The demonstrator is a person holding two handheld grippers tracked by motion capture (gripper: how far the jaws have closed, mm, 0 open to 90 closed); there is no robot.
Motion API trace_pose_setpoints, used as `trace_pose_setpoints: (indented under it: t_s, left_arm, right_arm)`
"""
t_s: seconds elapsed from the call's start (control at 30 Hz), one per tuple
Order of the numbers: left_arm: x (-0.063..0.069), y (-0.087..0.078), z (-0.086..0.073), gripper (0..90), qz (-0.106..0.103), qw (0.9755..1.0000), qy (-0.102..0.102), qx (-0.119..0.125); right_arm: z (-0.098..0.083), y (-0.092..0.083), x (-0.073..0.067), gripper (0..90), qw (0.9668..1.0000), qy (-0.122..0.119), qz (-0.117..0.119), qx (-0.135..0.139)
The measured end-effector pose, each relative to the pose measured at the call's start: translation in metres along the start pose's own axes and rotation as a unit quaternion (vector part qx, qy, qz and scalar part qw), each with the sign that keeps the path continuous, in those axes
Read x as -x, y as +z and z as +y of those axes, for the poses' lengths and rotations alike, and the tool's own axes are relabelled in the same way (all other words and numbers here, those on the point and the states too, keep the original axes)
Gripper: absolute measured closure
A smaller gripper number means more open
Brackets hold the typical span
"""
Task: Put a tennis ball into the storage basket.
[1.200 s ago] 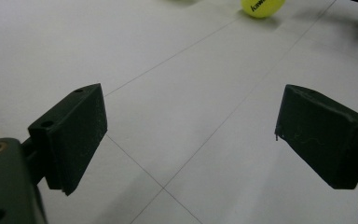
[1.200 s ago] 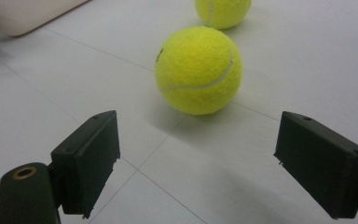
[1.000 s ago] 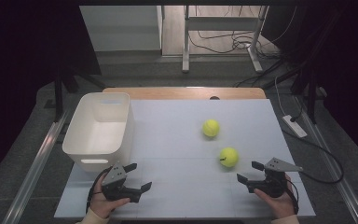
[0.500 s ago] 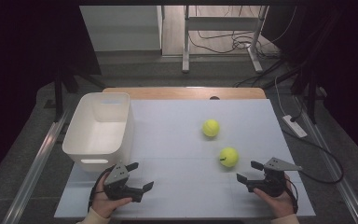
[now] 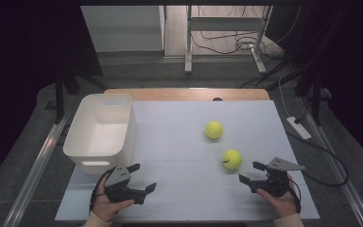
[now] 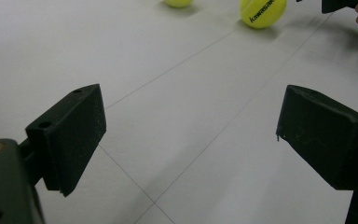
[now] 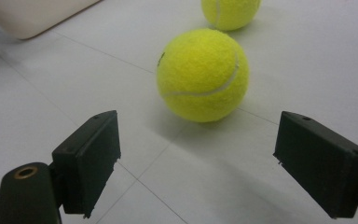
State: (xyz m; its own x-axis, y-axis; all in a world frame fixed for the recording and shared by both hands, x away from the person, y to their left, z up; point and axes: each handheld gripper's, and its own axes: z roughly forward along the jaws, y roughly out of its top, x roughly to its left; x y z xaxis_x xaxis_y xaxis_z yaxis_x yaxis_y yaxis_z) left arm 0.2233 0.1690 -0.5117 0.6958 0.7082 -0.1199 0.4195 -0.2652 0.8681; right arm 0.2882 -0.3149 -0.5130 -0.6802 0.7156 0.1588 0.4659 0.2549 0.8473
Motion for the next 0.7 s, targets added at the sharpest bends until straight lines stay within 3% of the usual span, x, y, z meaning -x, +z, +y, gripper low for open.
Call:
trace_pose_setpoints:
  t_s: [0.7]
  left_arm:
    - [0.008,0.018,0.031,9.3,-0.009,0.9996,-0.017,-0.023]
  right_arm:
    - [0.000,-0.002,-0.001,14.2,1.0000,0.003,-0.002,0.003]
